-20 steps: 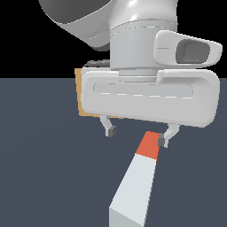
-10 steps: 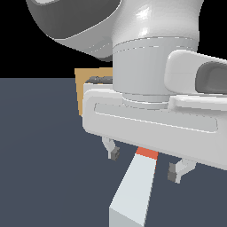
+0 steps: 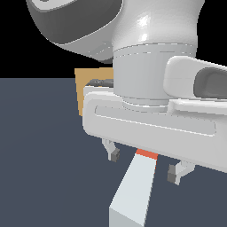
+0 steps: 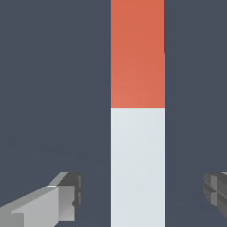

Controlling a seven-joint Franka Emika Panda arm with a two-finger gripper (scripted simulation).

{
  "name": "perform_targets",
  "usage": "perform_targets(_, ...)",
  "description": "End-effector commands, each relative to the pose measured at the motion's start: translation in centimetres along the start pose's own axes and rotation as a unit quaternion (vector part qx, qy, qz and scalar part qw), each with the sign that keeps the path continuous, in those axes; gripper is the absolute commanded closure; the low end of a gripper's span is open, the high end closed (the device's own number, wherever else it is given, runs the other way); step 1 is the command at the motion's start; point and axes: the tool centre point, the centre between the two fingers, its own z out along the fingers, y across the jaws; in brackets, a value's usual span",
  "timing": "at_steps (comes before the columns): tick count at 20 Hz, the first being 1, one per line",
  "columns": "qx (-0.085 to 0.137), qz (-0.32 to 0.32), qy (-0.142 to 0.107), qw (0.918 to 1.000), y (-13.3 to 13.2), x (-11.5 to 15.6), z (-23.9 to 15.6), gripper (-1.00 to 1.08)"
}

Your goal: Insert the peg into the horizontal hole in a box.

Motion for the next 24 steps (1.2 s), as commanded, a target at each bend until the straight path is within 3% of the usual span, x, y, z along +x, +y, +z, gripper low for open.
perform_targets(1,0.001,0.000,0.000,1.0000,-0.1,0.0,0.9,-0.92)
perform_targets(7,0.001,-0.001,0.000,1.0000,-0.2,0.0,3.9,-0.92)
perform_targets(13,0.001,-0.001,0.000,1.0000,-0.1,0.1,4.4,-0.92)
perform_targets(14,0.001,-0.001,0.000,1.0000,-0.1,0.1,4.4,1.08)
perform_targets(24,0.001,-0.001,0.000,1.0000,-0.1,0.1,4.5,1.08)
